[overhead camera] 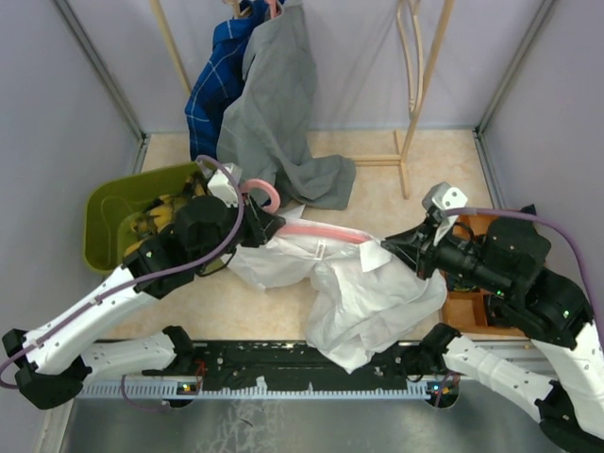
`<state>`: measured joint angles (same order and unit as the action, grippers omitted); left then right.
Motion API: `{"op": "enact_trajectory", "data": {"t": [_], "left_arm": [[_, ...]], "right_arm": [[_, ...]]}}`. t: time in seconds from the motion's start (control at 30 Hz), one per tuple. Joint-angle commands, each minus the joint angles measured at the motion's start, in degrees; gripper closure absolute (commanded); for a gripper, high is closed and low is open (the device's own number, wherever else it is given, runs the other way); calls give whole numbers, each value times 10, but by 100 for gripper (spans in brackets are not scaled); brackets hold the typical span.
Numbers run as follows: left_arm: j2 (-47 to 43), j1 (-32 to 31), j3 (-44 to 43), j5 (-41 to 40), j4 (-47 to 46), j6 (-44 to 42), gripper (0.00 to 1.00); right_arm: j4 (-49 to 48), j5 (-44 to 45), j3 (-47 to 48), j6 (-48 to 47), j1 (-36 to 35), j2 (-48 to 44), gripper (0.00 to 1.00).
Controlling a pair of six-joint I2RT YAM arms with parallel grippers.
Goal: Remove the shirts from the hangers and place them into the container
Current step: Remove the shirt from the hanger.
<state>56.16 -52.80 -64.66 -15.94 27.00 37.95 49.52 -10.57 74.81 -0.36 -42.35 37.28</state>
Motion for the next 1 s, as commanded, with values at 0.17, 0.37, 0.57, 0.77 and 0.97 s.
{"op": "enact_trajectory", "data": {"t": [0.17, 0.37, 0.57, 0.77, 0.97], "left_arm": [[-53, 16, -3, -121, -17, 23, 100], [-78, 16, 12, -122, -45, 32, 100], [-60, 16, 5, -78, -58, 3, 100], [-32, 16, -1, -43, -58, -14, 100], [-9, 16, -11, -15, -58, -36, 100]], "right_arm": [[17, -7, 17, -61, -3, -84, 100], [-38, -31, -57, -69, -3, -119, 100], [-80, 46, -84, -58, -3, -122, 90], [-74, 24, -44, -23, -3, -92, 71], [-45, 15, -14, 8, -3, -32, 39]]}}
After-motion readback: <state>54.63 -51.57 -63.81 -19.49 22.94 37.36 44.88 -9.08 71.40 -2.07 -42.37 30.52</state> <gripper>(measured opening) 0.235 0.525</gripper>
